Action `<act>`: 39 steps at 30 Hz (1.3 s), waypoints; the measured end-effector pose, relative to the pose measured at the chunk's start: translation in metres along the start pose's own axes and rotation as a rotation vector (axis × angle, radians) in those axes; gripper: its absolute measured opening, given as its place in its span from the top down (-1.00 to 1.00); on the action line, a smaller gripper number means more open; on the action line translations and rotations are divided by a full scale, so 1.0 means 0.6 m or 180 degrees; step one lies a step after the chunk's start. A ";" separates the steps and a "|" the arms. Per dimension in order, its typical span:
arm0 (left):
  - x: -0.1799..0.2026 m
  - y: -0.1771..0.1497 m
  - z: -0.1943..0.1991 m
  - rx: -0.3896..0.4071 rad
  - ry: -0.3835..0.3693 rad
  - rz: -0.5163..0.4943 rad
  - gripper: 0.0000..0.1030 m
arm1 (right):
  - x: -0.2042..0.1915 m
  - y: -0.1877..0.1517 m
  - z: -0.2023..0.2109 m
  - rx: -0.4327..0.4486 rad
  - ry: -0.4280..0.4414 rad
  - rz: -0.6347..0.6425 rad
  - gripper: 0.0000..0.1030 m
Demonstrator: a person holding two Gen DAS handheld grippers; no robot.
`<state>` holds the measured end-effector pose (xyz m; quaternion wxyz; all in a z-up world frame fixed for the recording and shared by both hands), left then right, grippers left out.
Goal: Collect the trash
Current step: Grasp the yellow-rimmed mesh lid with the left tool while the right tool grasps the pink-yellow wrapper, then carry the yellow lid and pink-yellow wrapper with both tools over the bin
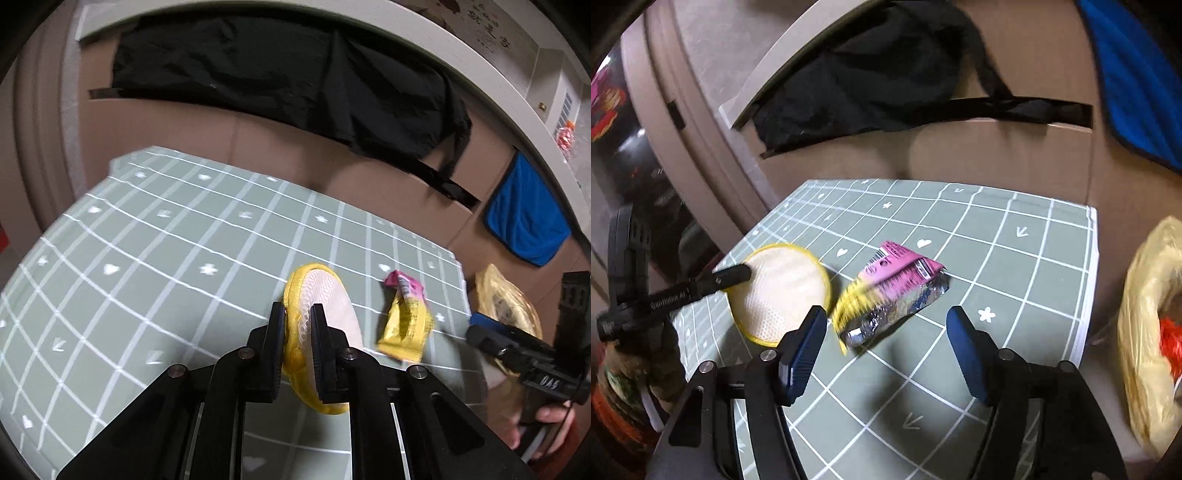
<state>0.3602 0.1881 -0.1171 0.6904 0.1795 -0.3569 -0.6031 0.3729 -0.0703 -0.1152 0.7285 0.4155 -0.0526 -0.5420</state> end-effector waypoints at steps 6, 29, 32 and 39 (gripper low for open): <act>-0.029 -0.002 0.021 0.0164 0.0156 -0.0065 0.73 | -0.007 0.025 -0.062 -0.0044 -0.0179 -0.0306 -0.27; 0.000 -0.026 0.003 -0.0124 -0.0442 0.0249 0.71 | -0.106 -0.064 -0.138 -0.0643 0.0270 0.0173 0.52; 0.017 -0.025 0.003 -0.0186 -0.0678 0.0332 0.57 | -0.106 -0.065 -0.139 -0.0634 0.0291 0.0163 0.52; 0.043 -0.025 -0.005 -0.0247 -0.0613 0.0286 0.72 | -0.092 -0.058 -0.113 -0.0498 0.0274 0.0131 0.52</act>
Point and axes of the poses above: each gripper's, at about its wrist camera, not at the fingertips, and z roughly against the way its jaws point, x to its right, y to its top, the point moved 9 cm from there along -z, roughly the way its jaws point, and after that the axes turned 1 degree about -z, right-handed, at the moved point
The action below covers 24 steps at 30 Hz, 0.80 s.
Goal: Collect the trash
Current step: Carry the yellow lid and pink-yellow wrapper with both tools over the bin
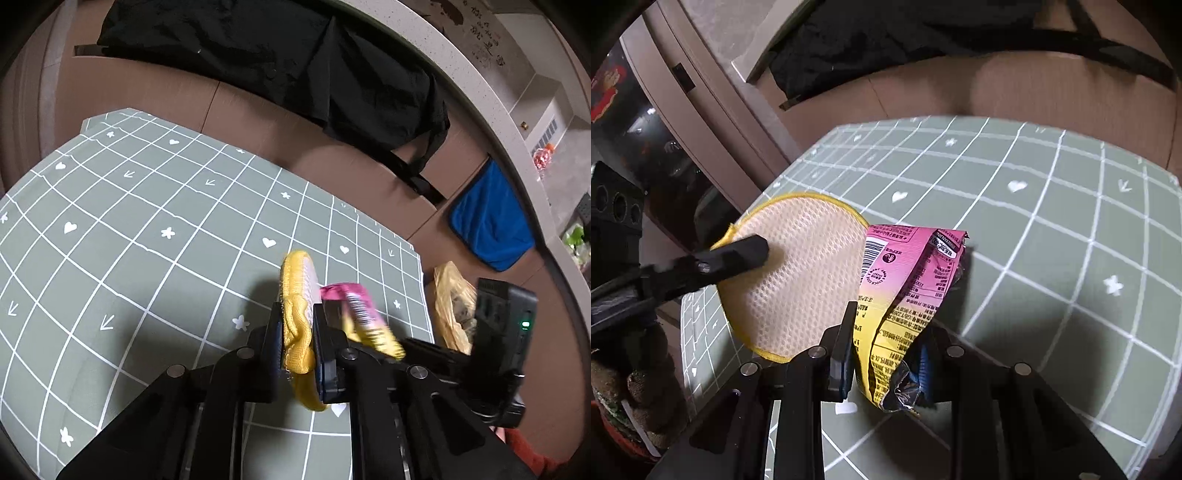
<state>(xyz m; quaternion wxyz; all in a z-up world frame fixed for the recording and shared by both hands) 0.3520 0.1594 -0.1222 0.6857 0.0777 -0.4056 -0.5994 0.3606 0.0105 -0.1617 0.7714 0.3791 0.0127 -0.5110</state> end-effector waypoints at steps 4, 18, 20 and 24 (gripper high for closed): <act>0.028 0.020 0.009 0.0181 0.0165 -0.0176 0.73 | 0.014 0.021 0.048 0.0219 -0.0084 0.0039 0.52; 0.321 0.138 0.078 0.1283 0.0244 -0.1261 0.73 | 0.100 0.118 0.347 0.1234 -0.0771 0.0394 0.52; 0.363 0.137 0.071 0.1305 0.0128 -0.1336 0.73 | 0.123 0.119 0.388 0.1333 -0.0897 0.0375 0.52; 0.444 0.123 0.047 0.1263 -0.0113 -0.1456 0.73 | 0.170 0.111 0.463 0.1492 -0.1120 0.0300 0.52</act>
Point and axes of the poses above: each gripper's, at about its wrist camera, not at the fingertips, and z roughly against the way its jaws point, x to its right, y to its top, the point moved 9 cm from there along -z, roughly the way its jaws point, and after that the axes turned 1 degree about -z, right-handed, at the moved point
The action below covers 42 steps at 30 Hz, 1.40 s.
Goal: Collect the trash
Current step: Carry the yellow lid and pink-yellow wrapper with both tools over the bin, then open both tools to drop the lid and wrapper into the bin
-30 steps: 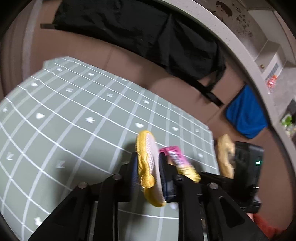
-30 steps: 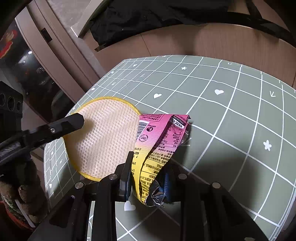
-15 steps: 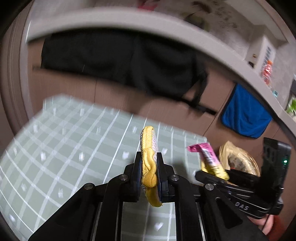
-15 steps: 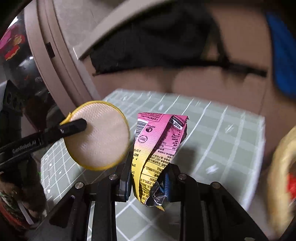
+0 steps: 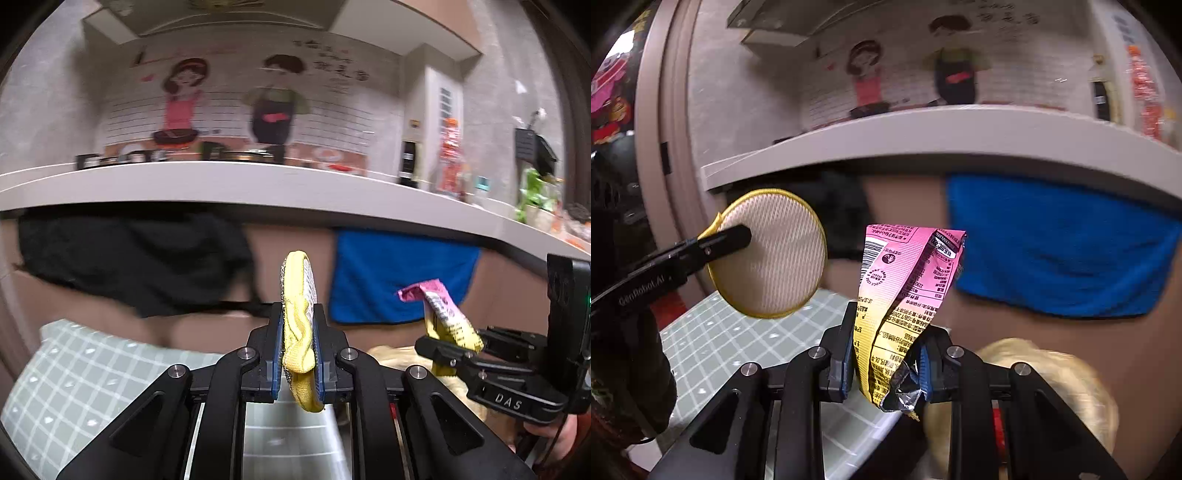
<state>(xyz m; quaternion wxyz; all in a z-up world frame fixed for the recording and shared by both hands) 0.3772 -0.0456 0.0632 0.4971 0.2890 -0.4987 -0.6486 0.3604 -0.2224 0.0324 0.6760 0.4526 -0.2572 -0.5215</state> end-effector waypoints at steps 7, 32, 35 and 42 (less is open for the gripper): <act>0.132 -0.027 -0.062 -0.0187 -0.0409 -0.0099 0.73 | 0.118 -0.010 0.059 0.0066 -0.0377 -0.0160 0.52; 0.222 -0.160 -0.201 -0.0646 -0.0591 0.0076 0.73 | 0.264 -0.111 0.004 -0.0231 -0.0446 -0.0596 0.51; 0.226 -0.170 -0.214 -0.0713 -0.0600 0.0074 0.73 | 0.272 -0.123 -0.010 -0.0290 -0.0436 -0.0630 0.51; 0.236 -0.195 -0.254 -0.0903 -0.0667 0.0147 0.73 | 0.298 -0.148 -0.040 -0.0404 -0.0439 -0.0764 0.45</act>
Point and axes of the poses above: each gripper's, at about its wrist camera, not at the fingertips, and z roughly against the way its jaws point, x to its right, y to its top, the point moved 9 cm from there along -z, roughly the way its jaws point, and after that the axes turned 1 degree about -z, right-handed, at the moved point
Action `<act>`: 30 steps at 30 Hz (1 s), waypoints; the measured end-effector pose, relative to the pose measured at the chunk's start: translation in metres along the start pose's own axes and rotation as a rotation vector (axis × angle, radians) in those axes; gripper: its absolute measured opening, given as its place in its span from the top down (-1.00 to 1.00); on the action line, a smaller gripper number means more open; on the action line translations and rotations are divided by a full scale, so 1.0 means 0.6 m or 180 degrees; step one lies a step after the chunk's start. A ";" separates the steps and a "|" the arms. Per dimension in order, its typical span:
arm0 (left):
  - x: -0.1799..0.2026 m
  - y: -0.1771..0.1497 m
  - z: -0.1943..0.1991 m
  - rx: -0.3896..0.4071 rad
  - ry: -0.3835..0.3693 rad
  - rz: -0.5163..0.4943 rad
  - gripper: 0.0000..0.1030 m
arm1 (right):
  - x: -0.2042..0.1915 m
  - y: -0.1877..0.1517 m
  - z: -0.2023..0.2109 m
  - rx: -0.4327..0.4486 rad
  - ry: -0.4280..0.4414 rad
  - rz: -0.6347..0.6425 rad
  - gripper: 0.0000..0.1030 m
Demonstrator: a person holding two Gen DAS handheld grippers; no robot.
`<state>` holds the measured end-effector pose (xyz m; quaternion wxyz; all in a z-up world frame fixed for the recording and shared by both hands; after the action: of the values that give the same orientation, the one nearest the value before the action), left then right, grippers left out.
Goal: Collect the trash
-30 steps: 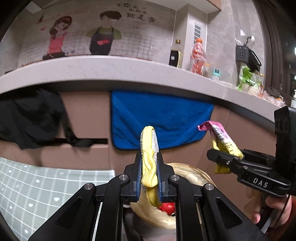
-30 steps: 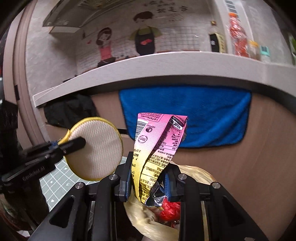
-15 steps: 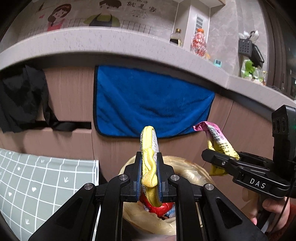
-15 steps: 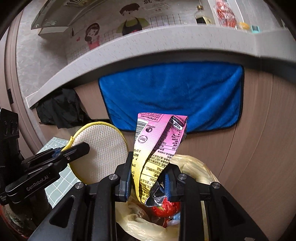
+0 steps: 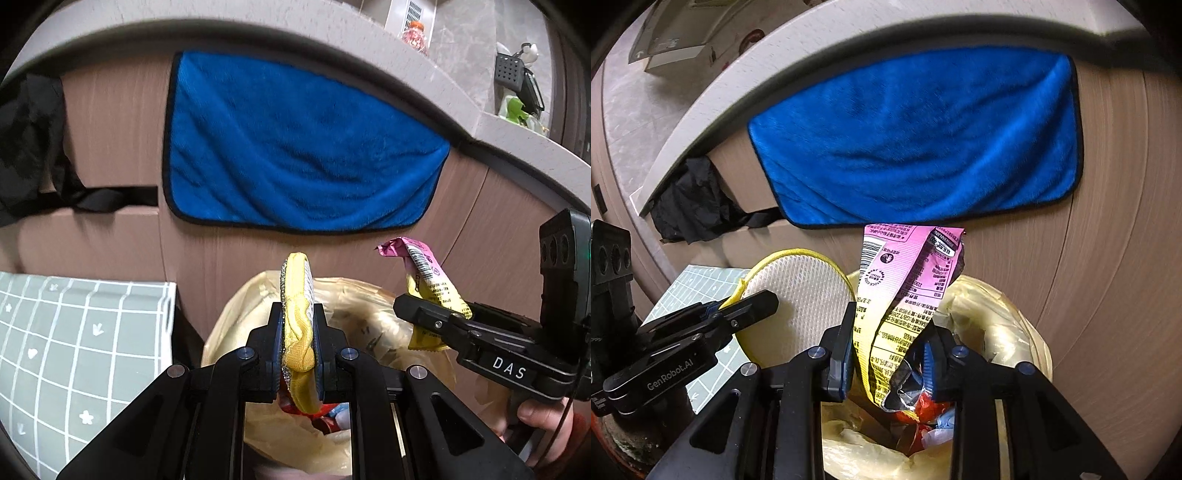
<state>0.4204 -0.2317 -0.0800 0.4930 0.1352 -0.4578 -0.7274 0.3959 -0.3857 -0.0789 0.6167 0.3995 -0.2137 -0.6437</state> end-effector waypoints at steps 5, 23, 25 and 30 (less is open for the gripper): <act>0.007 -0.008 -0.029 -0.0189 -0.0285 0.0090 -0.09 | 0.018 -0.014 -0.022 -0.0168 -0.0037 -0.0098 -0.06; -0.021 -0.051 0.196 0.0224 0.0746 0.0012 -0.42 | -0.041 -0.060 0.122 0.0195 -0.0057 -0.0115 -0.36; -0.012 -0.075 0.239 0.0274 0.0857 -0.0055 -0.42 | -0.066 -0.078 0.157 0.0244 -0.0011 -0.0076 -0.39; 0.017 -0.151 0.323 0.0240 0.1086 -0.0247 -0.42 | -0.129 -0.129 0.223 0.0304 -0.0031 0.0115 -0.40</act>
<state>0.2361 -0.1284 -0.0445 0.5298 0.2926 -0.3888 -0.6947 0.2377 -0.3285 -0.0401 0.6075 0.4214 -0.2543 -0.6235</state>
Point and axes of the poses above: each gripper's, at about its wrist camera, not at the fingertips, and z roughly against the way its jaws point, x to its right, y to its top, the point moved 9 cm from there along -z, roughly the way its jaws point, and after that the axes turned 1 degree about -z, right-handed, at the moved point
